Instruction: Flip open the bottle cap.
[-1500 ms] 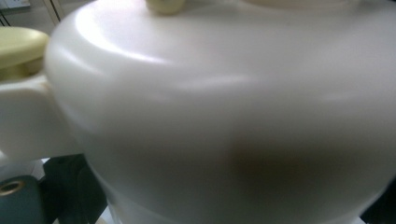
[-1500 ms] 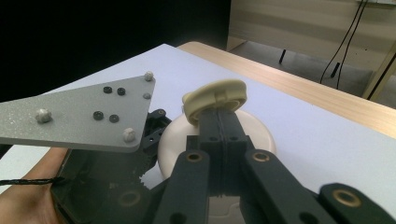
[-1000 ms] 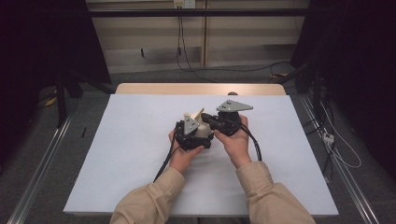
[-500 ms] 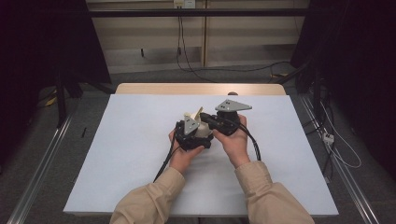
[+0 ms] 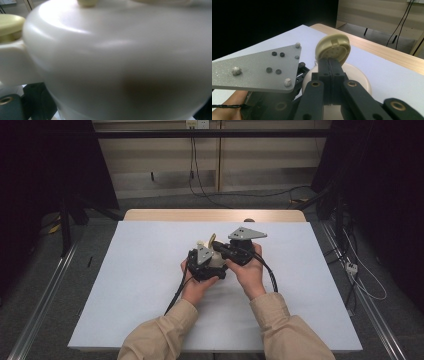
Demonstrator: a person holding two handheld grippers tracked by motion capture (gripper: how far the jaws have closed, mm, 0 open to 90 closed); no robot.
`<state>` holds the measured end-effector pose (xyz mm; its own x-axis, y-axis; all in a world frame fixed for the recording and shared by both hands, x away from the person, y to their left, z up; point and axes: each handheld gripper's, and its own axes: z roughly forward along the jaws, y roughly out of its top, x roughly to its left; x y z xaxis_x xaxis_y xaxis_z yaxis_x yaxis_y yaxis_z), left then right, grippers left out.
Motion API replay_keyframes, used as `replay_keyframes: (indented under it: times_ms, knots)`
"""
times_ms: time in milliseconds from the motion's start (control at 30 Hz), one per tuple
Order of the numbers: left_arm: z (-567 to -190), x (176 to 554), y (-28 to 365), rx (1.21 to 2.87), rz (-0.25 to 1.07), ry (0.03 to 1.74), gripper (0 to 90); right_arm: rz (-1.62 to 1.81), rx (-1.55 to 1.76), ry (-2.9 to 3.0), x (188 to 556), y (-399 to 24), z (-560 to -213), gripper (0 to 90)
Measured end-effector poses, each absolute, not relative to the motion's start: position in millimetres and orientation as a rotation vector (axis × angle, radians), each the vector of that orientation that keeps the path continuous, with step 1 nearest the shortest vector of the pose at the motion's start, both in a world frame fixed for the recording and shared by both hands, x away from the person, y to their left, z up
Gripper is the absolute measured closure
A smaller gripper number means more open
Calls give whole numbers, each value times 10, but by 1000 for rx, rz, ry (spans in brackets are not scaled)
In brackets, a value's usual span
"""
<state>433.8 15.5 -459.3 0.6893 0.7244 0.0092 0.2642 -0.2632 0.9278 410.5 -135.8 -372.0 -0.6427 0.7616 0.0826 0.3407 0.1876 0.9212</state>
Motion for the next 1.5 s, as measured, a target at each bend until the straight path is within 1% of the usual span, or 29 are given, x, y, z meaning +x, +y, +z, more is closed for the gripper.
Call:
replay_keyframes:
  times_ms: [1067,1267,1500]
  knots:
    - [-4593,4337,155,1836,540,780,48,1443,1019,2095,4143,-1281,-3683,897]
    - [-4593,4339,159,1834,536,780,47,1437,1024,2087,4128,-1320,-3673,851]
    - [-4592,4351,181,1832,510,782,44,1428,1058,2054,4082,-1434,-3681,725]
